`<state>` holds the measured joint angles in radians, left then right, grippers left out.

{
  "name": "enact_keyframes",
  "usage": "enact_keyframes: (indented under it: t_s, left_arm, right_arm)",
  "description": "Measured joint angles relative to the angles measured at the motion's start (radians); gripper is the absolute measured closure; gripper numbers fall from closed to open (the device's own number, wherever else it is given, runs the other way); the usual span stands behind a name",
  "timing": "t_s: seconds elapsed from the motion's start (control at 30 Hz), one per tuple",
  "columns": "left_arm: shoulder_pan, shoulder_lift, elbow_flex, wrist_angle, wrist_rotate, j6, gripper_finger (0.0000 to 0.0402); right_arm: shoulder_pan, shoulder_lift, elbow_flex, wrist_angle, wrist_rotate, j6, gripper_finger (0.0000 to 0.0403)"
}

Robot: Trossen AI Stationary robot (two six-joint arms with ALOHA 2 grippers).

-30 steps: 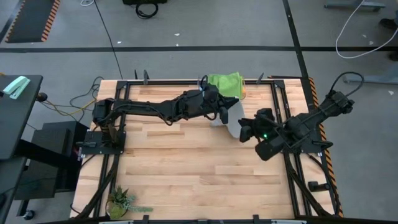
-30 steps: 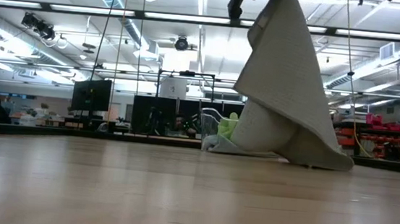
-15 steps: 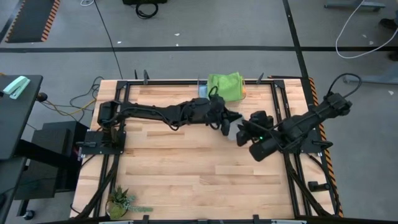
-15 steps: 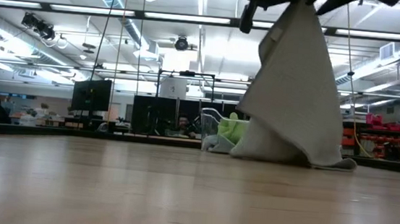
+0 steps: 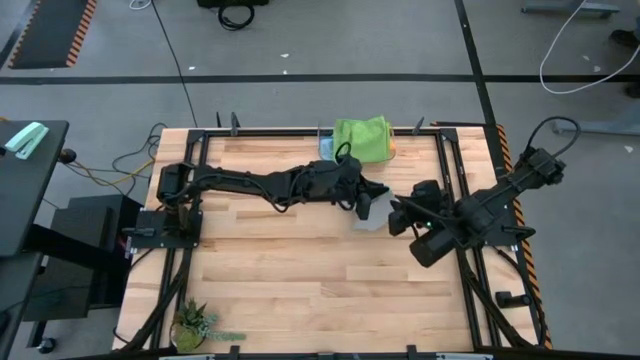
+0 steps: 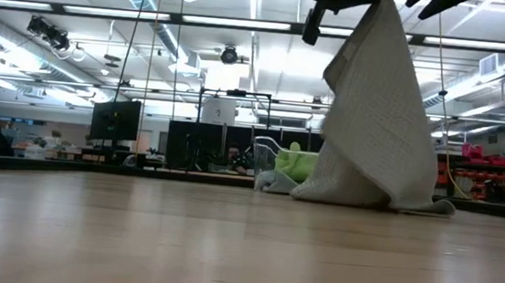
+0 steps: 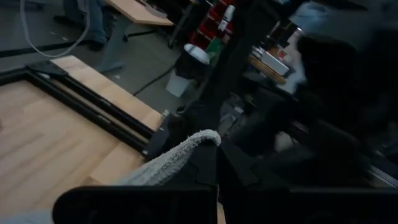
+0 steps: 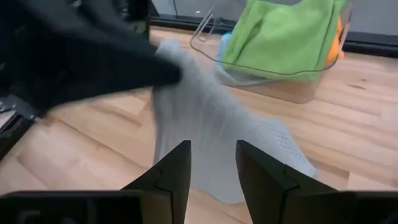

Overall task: Fold microfiber towels
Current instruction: Fold the gray microfiber cloth

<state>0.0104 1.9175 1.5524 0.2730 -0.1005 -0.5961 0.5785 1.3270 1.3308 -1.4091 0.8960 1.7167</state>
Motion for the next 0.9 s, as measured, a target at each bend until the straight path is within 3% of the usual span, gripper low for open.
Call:
enact_keyframes:
  t_s: [0.43, 0.9]
  left_arm:
    - [-0.001, 0.000, 0.000, 0.028, 0.011, -0.021, 0.0395]
    - [0.010, 0.000, 0.000, 0.040, 0.000, -0.070, 0.0395]
  right_arm:
    - [-0.077, 0.001, 0.000, 0.255, 0.008, -0.145, 0.0268]
    - [-0.087, 0.010, 0.000, 0.255, 0.047, -0.067, 0.0278]
